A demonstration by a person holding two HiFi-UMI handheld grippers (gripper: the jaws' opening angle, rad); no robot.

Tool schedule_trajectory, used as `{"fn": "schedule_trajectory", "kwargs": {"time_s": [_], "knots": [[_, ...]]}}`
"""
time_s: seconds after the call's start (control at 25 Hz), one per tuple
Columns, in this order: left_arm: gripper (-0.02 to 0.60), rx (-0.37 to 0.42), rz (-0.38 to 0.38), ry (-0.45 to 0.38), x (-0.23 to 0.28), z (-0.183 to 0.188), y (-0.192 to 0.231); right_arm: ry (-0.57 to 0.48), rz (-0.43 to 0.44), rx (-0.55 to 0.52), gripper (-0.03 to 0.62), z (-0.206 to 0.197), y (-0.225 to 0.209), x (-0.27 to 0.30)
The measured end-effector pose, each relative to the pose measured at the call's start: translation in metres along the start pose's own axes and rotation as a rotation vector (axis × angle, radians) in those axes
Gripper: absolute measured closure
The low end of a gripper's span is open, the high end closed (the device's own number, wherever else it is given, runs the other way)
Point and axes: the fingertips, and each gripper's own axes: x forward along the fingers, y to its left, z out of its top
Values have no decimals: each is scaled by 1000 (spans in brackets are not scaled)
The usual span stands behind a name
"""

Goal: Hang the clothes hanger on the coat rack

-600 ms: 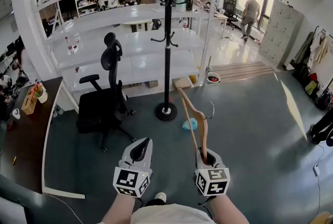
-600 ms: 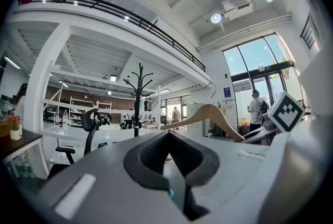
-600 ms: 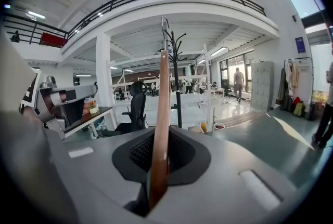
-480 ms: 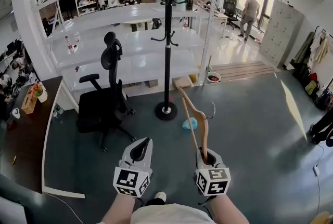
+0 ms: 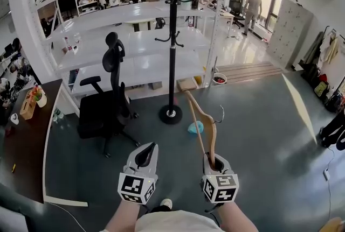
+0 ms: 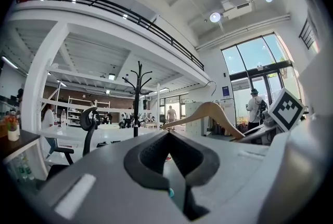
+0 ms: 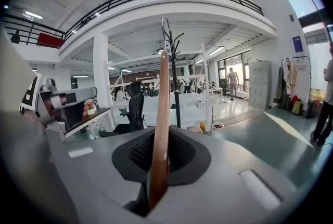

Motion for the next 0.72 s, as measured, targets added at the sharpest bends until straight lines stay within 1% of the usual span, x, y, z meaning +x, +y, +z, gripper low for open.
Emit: {"fn": "schedule_trajectory", "kwargs": {"time_s": [0.36, 0.6, 0.72], "knots": [[581, -16, -5, 0, 6, -9, 39, 8, -28, 6, 546, 5, 13, 30], [581, -36, -3, -3, 7, -17, 82, 25, -43, 7, 547, 7, 30, 58], [581, -53, 17, 8, 8, -26, 106, 30, -55, 9, 548, 9, 36, 70]]}}
